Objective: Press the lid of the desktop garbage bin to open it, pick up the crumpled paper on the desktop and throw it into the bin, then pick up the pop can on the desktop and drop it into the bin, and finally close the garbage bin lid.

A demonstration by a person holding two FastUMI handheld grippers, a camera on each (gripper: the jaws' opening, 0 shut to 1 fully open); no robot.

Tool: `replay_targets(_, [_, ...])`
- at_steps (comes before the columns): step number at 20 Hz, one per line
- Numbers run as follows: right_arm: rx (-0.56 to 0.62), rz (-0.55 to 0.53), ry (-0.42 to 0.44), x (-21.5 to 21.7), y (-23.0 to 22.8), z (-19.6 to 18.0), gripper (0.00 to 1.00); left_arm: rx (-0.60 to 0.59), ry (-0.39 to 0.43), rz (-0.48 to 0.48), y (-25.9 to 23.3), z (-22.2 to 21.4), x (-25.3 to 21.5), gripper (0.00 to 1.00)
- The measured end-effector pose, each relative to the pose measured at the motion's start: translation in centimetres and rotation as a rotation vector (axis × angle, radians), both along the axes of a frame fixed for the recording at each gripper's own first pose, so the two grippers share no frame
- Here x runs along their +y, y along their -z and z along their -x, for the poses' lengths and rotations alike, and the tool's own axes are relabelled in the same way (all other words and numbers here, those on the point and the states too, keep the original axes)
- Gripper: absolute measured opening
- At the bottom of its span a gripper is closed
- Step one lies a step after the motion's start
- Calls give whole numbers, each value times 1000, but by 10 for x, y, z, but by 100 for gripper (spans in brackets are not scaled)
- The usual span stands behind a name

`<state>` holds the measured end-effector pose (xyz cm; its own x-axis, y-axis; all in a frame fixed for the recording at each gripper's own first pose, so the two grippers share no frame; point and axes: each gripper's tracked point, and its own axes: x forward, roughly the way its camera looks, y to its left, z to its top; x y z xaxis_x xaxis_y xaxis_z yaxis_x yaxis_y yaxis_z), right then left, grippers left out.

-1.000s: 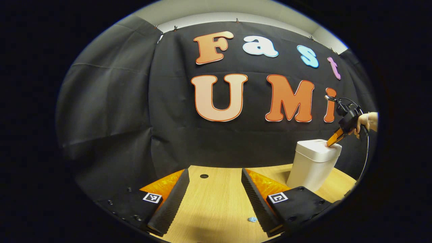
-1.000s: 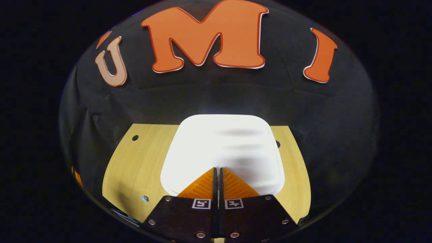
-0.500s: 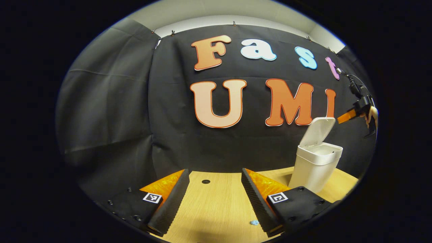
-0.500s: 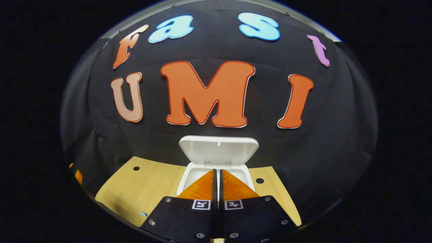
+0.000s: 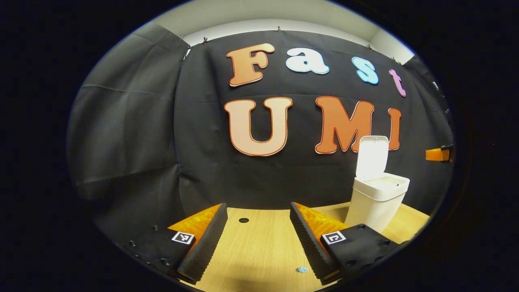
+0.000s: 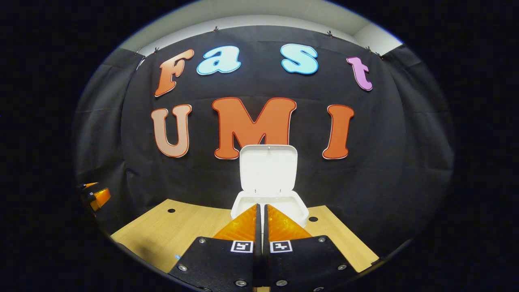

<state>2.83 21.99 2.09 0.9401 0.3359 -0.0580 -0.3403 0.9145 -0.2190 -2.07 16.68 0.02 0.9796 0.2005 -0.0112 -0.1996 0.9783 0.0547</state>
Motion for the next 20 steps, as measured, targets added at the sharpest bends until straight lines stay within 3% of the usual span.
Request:
replay_targets(8, [27,29,29,-23,55,30,1,21,35,-4,14,-11,-15,98])
replay_targets(10, [52,21,36,-27,67,33,6,24,45,-7,16,-14,-18,99])
replay_targets(11, [58,20,44,-29,70,30,29,21,41,-9,17,-16,-18,98])
replay_targets(12, [68,25,62,-34,74,29,43,16,35,-11,16,-17,-18,99])
replay_targets(13, [76,27,78,-38,77,26,65,18,40,-13,20,-18,-21,98])
replay_targets(15, [95,19,90,-42,83,24,93,37,59,-16,31,-22,-29,99])
replay_targets(20, [127,51,126,-55,98,21,98,100,99,-3,62,-31,-45,98])
